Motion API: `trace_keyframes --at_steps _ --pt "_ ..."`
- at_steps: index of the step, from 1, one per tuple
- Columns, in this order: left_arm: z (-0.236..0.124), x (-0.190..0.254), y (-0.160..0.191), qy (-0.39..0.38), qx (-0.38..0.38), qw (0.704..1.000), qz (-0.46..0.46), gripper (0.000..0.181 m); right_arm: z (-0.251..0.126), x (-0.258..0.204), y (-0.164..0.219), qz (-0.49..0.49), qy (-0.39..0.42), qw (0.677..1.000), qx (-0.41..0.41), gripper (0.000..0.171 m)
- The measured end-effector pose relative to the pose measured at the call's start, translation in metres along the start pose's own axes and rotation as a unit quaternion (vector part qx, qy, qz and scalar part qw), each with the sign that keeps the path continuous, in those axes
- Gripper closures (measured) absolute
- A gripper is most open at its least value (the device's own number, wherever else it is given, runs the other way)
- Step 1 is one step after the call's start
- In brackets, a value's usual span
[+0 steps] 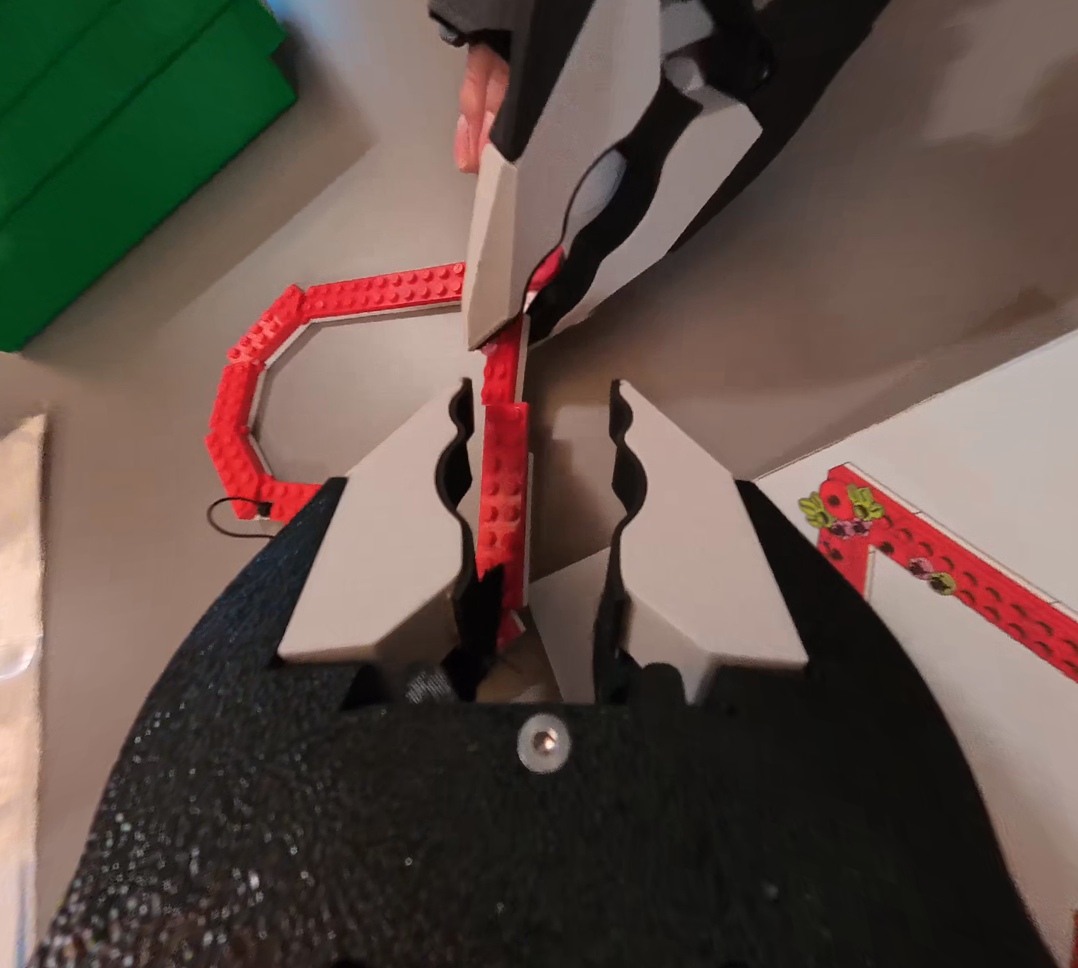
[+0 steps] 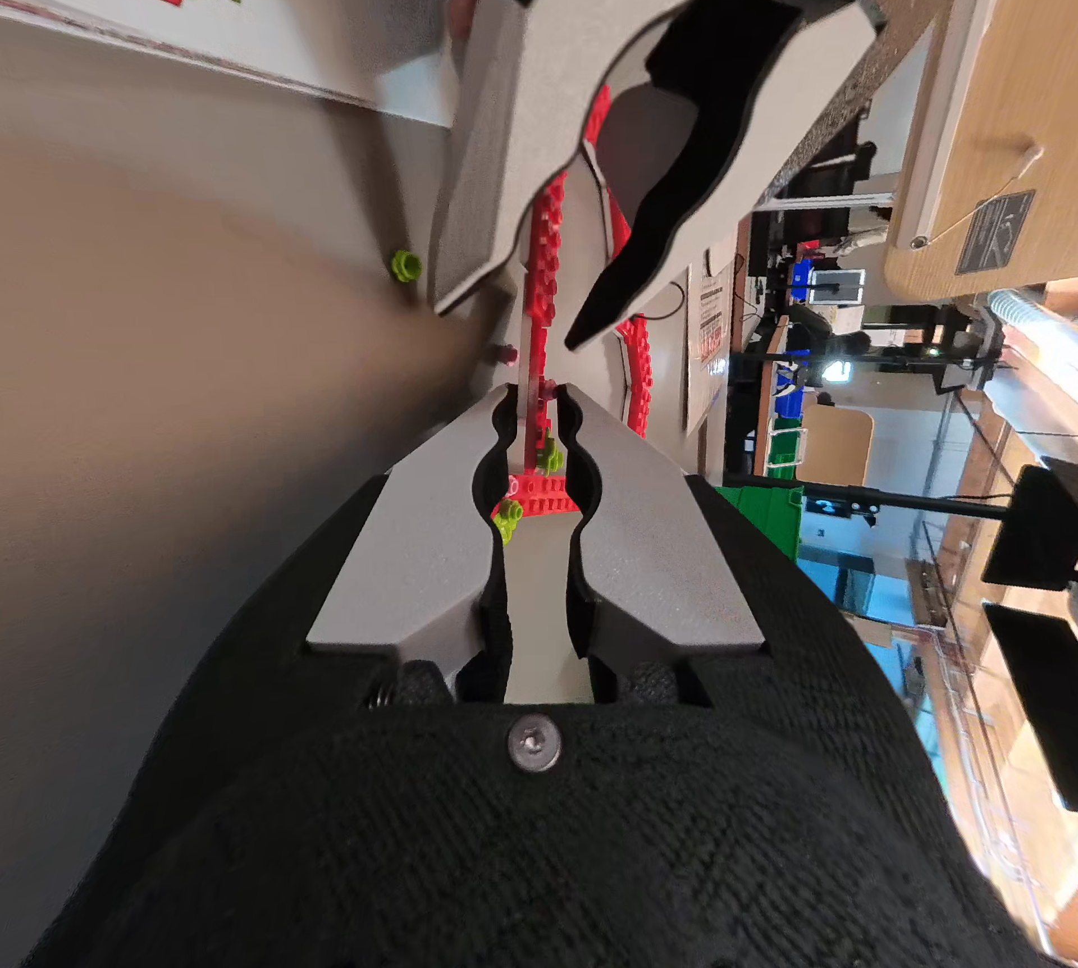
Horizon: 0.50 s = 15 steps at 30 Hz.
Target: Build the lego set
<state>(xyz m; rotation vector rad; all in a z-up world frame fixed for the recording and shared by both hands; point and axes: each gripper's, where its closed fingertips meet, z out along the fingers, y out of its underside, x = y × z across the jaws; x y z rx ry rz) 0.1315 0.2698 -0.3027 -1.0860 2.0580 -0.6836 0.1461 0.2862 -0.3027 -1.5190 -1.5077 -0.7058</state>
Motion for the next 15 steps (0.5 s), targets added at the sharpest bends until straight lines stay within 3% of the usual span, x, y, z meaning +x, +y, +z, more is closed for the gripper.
trace_keyframes --at_steps 7,12,15 --pt "0.001 -0.010 0.006 -0.051 -0.010 0.998 0.022 0.139 -0.005 0.005 0.002 0.027 0.003 0.999 0.023 0.159" --pt "-0.001 -0.014 0.010 -0.059 -0.007 0.998 0.020 0.165 -0.005 0.003 0.006 0.005 0.009 1.000 0.026 0.160" --pt "-0.002 -0.014 0.009 -0.060 -0.005 0.998 0.024 0.168 -0.006 0.002 0.003 -0.011 0.016 0.999 0.032 0.159"
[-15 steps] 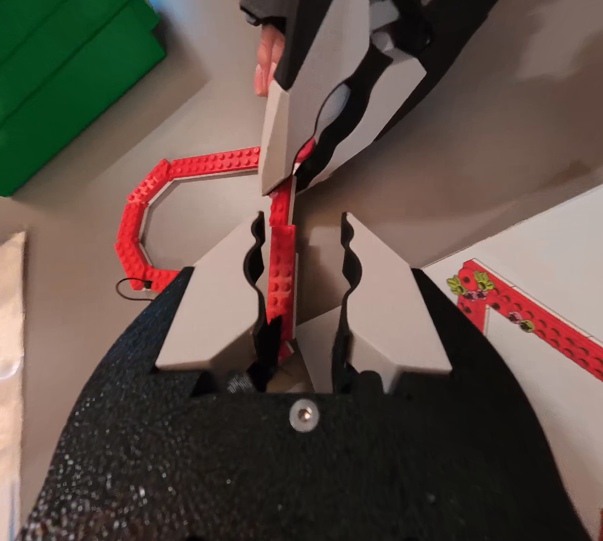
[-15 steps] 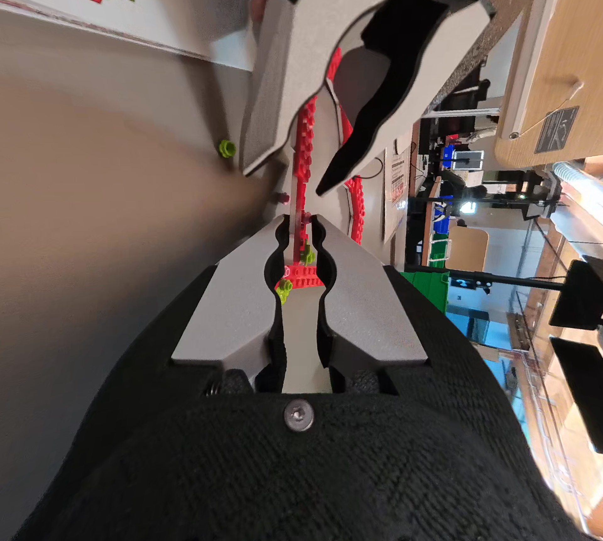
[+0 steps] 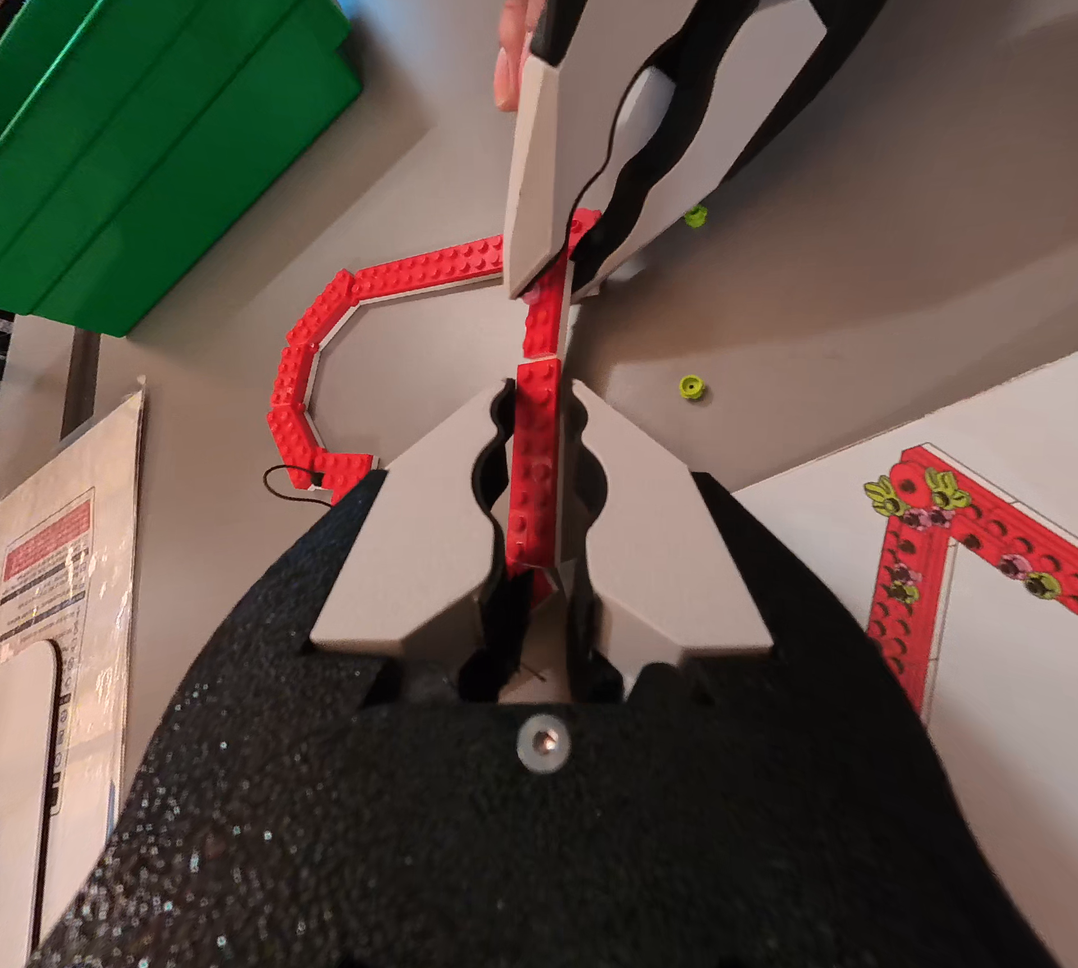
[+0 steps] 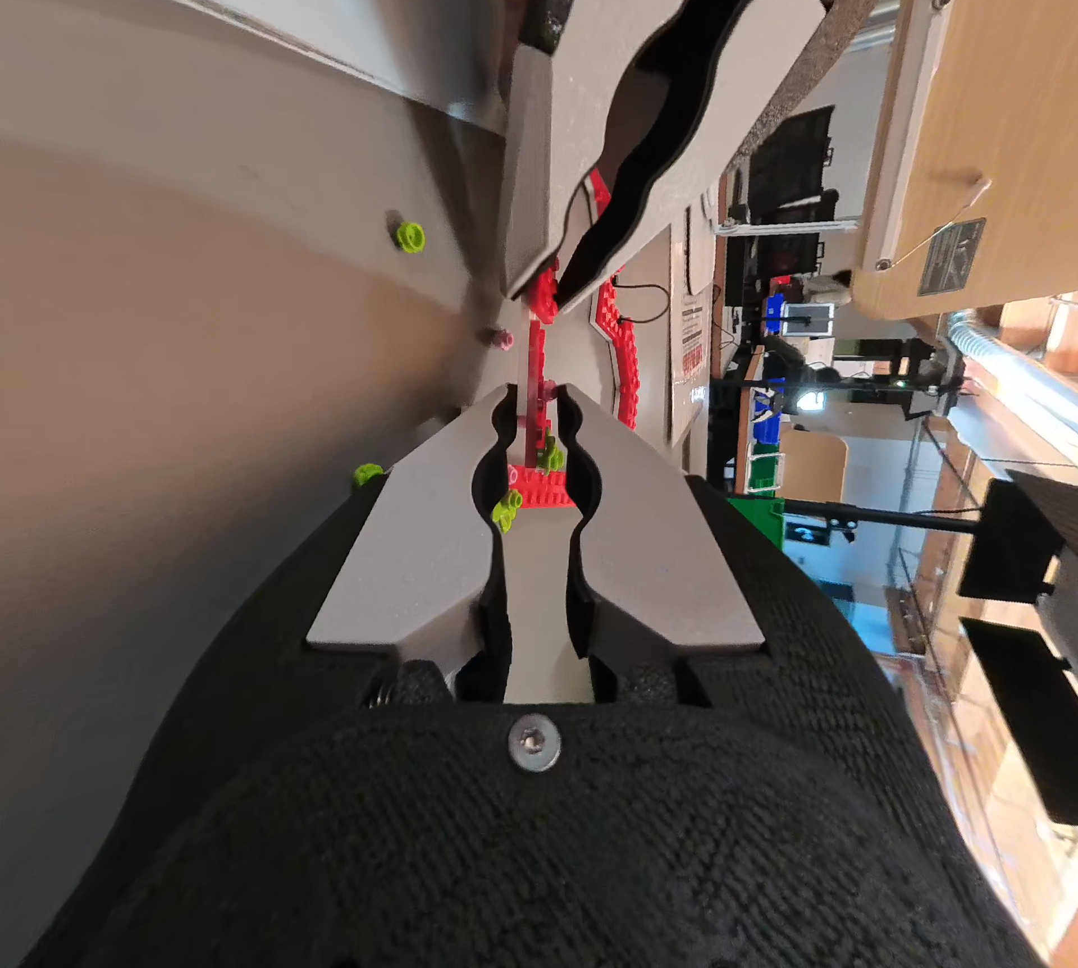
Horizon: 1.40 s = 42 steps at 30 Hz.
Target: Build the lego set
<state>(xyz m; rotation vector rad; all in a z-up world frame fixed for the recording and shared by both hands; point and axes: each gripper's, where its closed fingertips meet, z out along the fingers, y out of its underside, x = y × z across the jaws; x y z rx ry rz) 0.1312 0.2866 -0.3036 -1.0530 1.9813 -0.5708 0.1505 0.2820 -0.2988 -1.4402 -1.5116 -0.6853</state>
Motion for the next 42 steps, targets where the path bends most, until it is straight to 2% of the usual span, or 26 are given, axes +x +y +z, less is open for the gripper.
trace_keyframes --at_steps 5,7,12,20,33,42 --pt "-0.001 0.001 0.001 0.004 0.003 1.000 0.002 0.169 0.001 -0.001 -0.002 -0.014 0.004 1.000 0.002 0.159" --pt "0.000 0.002 -0.002 0.003 0.011 1.000 0.007 0.163 0.001 -0.001 -0.003 -0.009 0.002 1.000 0.007 0.159" --pt "0.004 0.004 -0.011 -0.023 0.012 0.997 0.071 0.153 0.002 -0.002 -0.006 0.014 -0.011 1.000 0.023 0.159" --pt "0.013 0.003 -0.012 -0.090 -0.023 0.977 0.194 0.173 0.002 -0.003 -0.007 0.040 -0.024 0.998 0.034 0.159" --pt "0.011 0.002 -0.009 -0.109 -0.041 0.960 0.255 0.176 0.004 -0.008 -0.009 0.106 -0.081 0.990 0.038 0.158" --pt "0.011 0.002 -0.008 -0.112 -0.047 0.956 0.266 0.176 0.005 -0.010 -0.009 0.145 -0.120 0.981 0.038 0.157"
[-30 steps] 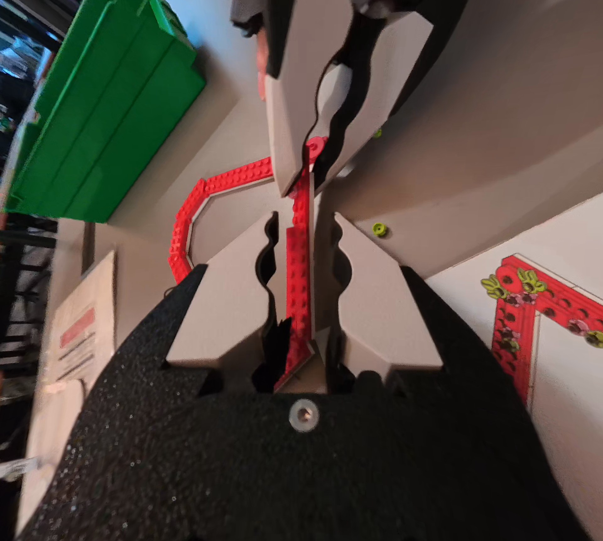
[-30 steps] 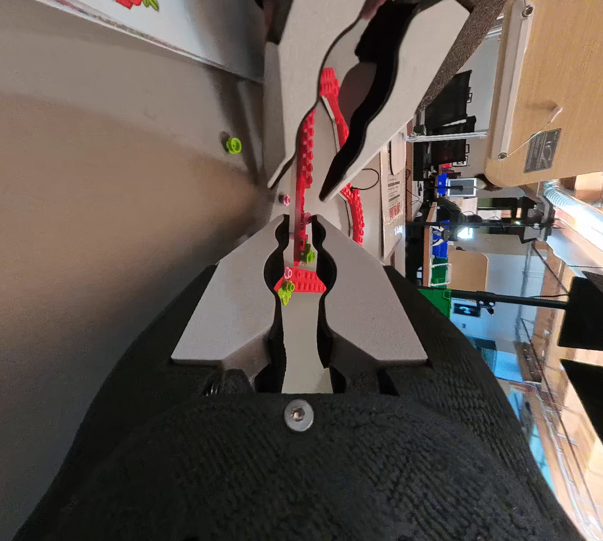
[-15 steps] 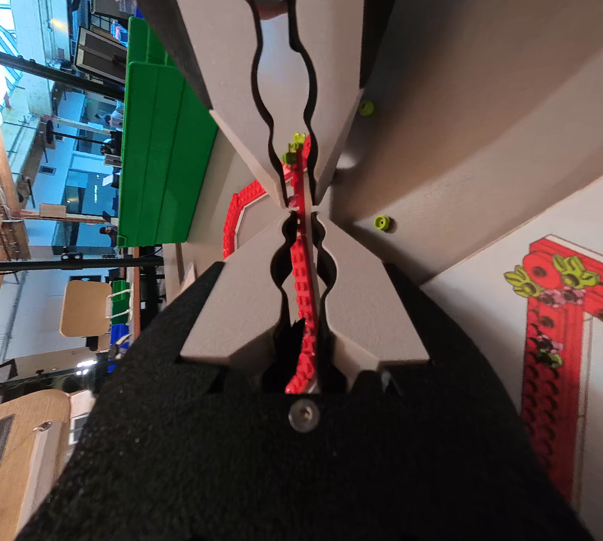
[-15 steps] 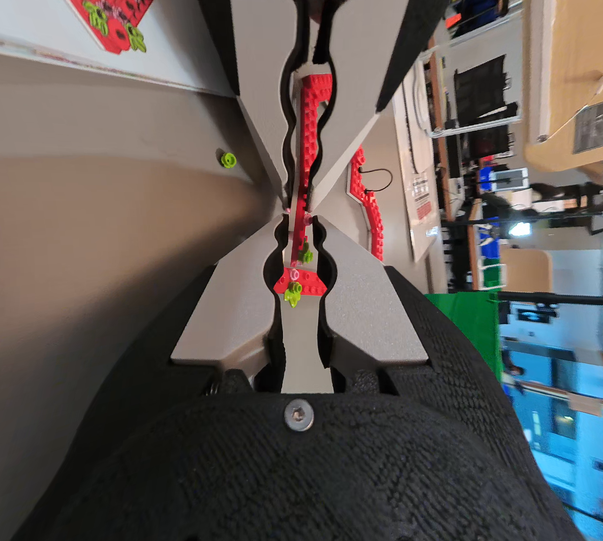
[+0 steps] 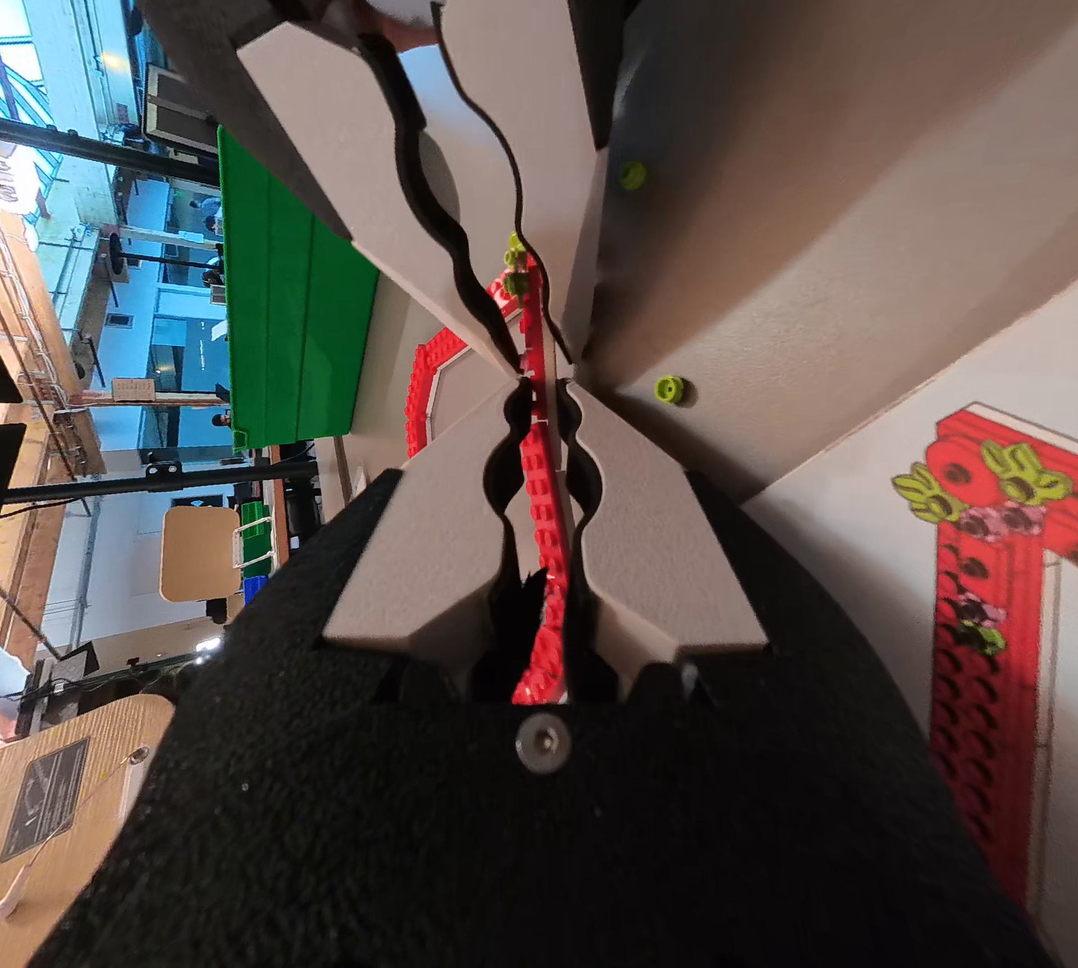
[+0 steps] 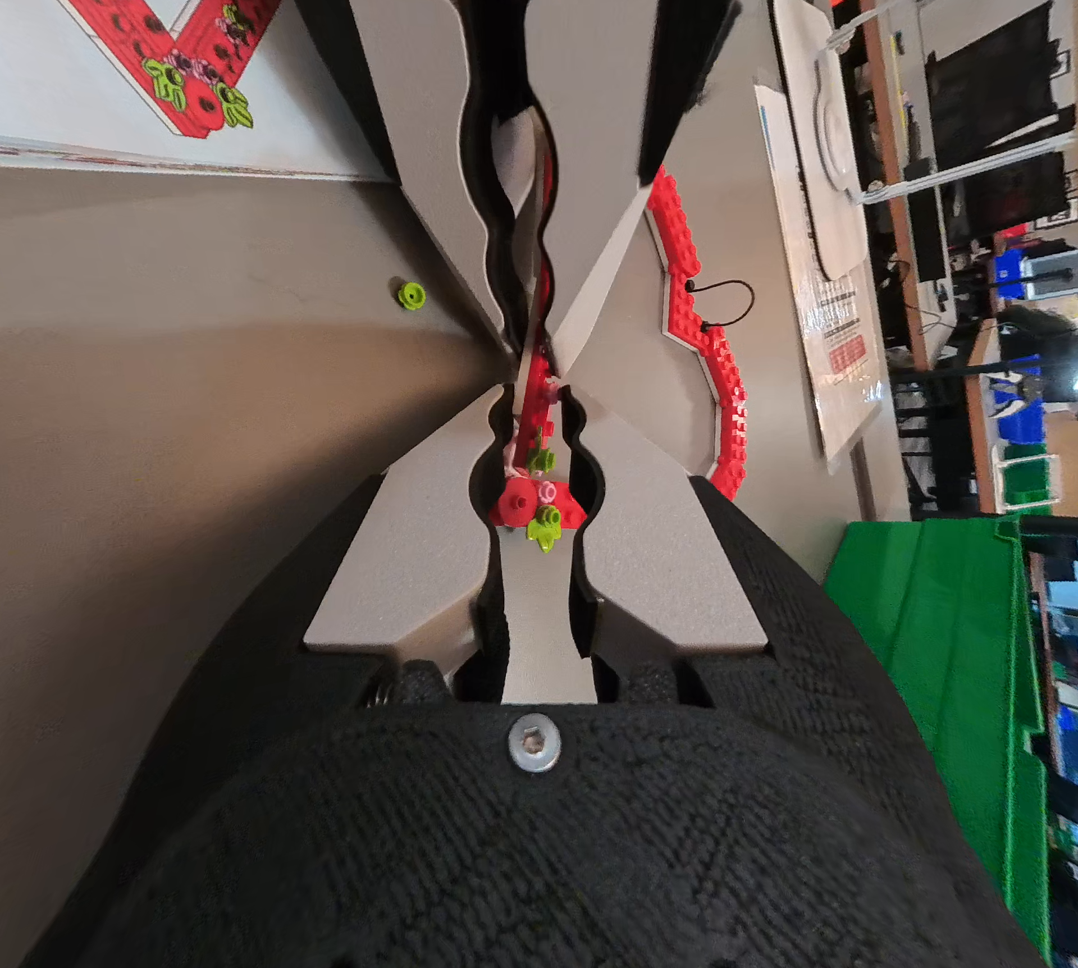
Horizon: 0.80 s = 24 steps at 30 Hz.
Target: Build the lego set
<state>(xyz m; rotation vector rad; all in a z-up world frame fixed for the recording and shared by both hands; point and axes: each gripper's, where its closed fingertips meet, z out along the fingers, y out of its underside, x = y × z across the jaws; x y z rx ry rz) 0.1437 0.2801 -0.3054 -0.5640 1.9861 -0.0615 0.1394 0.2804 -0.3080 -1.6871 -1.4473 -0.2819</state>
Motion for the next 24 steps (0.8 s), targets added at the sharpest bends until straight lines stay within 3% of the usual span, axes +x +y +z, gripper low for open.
trace_keyframes --at_steps 24 --pt "-0.0004 0.0040 -0.0042 0.010 0.024 1.000 -0.011 0.174 -0.0028 -0.0042 0.0008 0.022 -0.027 0.999 0.003 0.159"
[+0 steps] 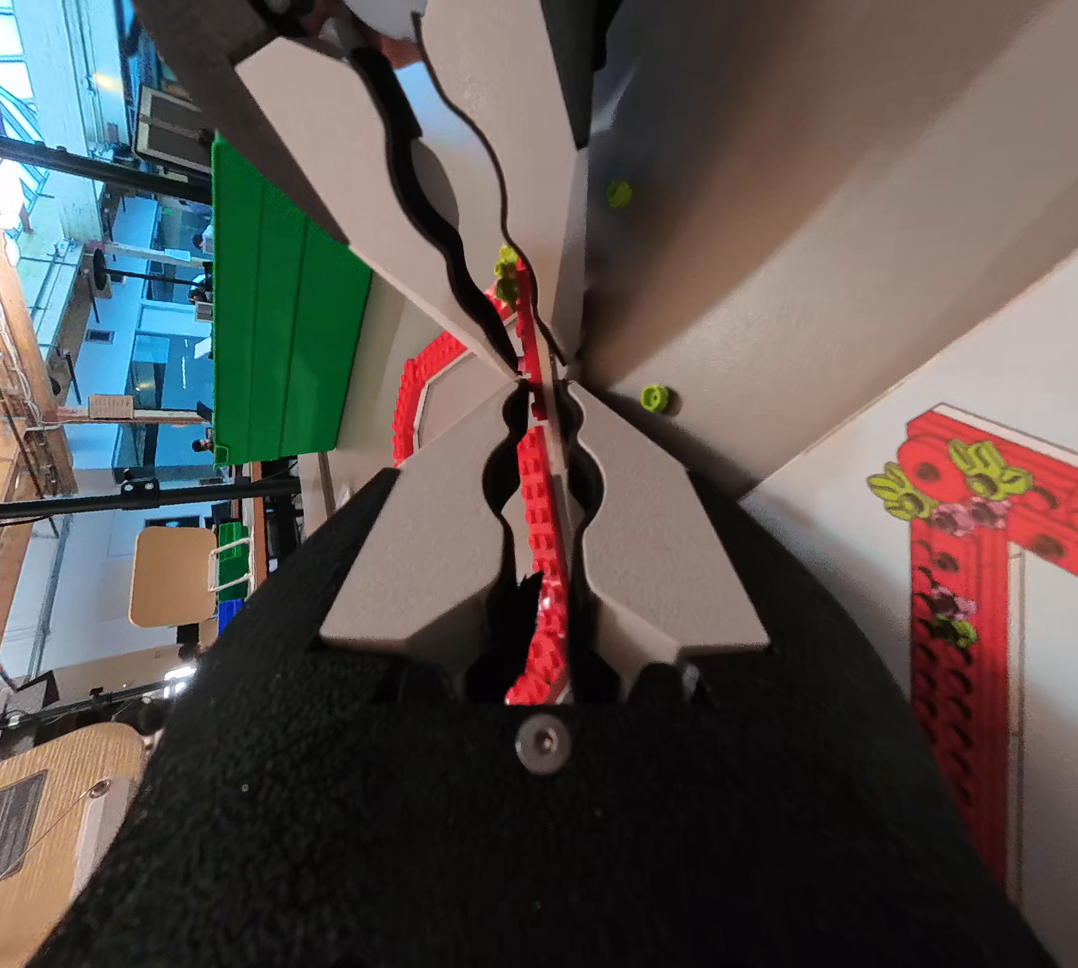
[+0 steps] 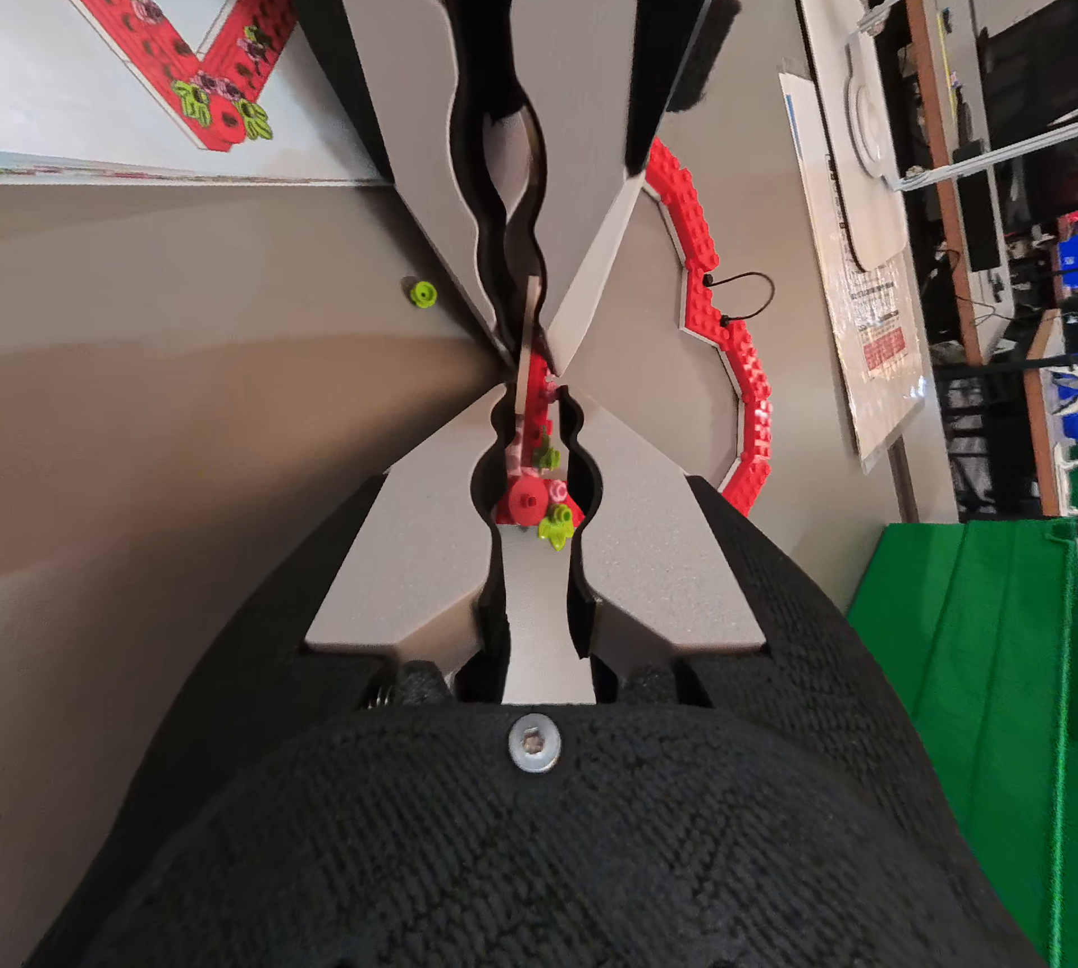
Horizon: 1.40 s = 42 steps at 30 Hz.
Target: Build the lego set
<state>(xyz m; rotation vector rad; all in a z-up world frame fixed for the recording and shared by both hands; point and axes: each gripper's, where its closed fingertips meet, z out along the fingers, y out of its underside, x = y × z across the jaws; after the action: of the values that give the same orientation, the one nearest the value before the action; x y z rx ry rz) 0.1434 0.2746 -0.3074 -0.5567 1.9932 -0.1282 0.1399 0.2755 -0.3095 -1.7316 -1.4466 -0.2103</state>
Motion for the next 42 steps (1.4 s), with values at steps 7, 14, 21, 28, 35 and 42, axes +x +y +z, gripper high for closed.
trace_keyframes --at_steps 7,14,21,28,35,42 --pt "-0.003 -0.003 0.006 -0.007 0.001 1.000 -0.019 0.164 -0.011 0.003 0.002 -0.050 0.040 0.998 -0.017 0.160" --pt "-0.006 -0.008 0.008 -0.023 0.008 0.999 -0.026 0.153 -0.019 0.002 -0.001 -0.097 0.064 0.993 -0.017 0.160" --pt "-0.010 -0.014 0.005 -0.021 0.039 0.994 -0.096 0.134 -0.040 0.004 0.001 -0.060 0.066 0.994 0.070 0.160" --pt "-0.022 -0.045 0.006 -0.074 0.092 0.972 -0.204 0.130 -0.053 0.041 0.007 -0.006 0.146 0.974 0.172 0.160" --pt "-0.037 -0.084 0.034 -0.192 0.086 0.938 -0.275 0.133 -0.055 0.070 -0.004 0.041 0.148 0.970 0.186 0.160" --pt "-0.041 -0.090 0.047 -0.219 0.070 0.927 -0.296 0.135 -0.050 0.057 0.004 0.051 0.072 0.987 0.133 0.160"
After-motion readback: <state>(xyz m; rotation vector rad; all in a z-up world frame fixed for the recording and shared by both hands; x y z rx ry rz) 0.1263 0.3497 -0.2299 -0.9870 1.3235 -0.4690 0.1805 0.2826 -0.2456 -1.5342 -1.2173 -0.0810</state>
